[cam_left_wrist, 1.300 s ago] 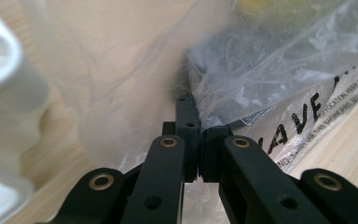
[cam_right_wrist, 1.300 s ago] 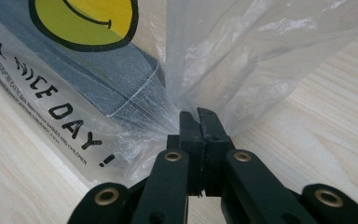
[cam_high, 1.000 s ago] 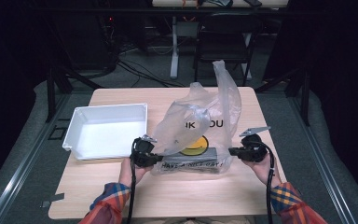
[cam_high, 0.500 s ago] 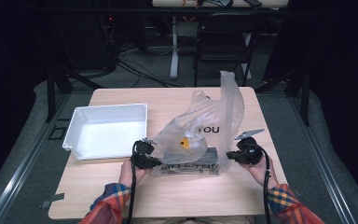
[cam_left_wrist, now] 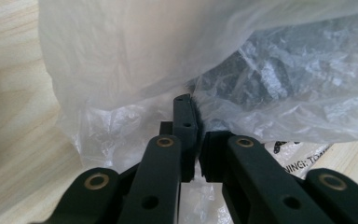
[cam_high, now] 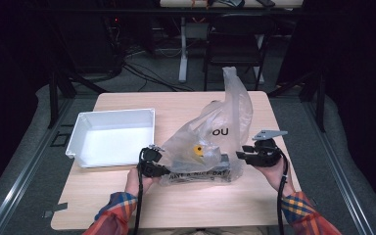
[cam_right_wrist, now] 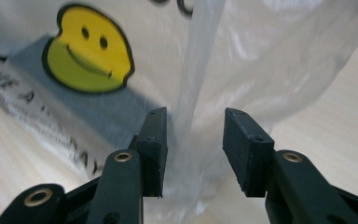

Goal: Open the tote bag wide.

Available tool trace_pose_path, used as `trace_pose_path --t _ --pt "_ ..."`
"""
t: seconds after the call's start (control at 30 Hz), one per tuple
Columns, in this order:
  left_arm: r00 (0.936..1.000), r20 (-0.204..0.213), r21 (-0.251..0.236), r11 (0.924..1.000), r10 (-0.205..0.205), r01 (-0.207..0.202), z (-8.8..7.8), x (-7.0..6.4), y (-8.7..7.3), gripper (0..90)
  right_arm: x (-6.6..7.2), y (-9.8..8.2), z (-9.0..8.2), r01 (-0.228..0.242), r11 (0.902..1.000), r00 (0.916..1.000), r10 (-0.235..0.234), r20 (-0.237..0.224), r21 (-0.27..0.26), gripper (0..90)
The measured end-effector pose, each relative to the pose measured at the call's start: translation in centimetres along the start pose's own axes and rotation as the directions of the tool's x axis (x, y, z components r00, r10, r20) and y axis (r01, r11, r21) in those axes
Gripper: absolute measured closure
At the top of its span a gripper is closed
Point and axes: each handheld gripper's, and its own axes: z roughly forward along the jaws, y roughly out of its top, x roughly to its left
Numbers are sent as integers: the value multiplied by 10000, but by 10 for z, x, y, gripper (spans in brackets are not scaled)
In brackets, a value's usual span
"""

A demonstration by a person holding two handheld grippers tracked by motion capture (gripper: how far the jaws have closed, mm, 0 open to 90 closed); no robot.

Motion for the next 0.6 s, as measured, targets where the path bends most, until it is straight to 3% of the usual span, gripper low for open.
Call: trace_pose_path --t 0.13,0.23,0.33,0.4,0.5,0.57,0.6 --pt "9999 16 -29 9999 135 -135 -5 -2 -1 818 0 9 7 -73 9998 9999 74 68 -162 598" --pt "9992 -120 -159 9991 379 -380 -13 -7 -3 726 -1 10 20 -129 9999 9997 127 231 89 714" --pt "9962 -515 -373 9967 704 -724 -25 -14 -4 568 -2 9 23 -221 9998 9992 221 318 -21 860" --pt "9920 -903 -716 9929 887 -953 -35 -23 -7 437 -1 9 19 -271 9996 9992 275 290 -117 898" --pt "9825 -1207 -1247 9797 1421 -1571 -50 -41 -9 334 1 10 14 -290 9993 9994 295 204 -243 900" --pt "9740 -1392 -1477 9688 1787 -1989 -56 -56 -10 325 2 10 12 -274 9993 9994 279 184 -255 900" --pt "9668 -1490 -1453 9625 2078 -2293 -58 -62 -9 309 3 11 11 -271 9993 9995 275 177 -263 900"
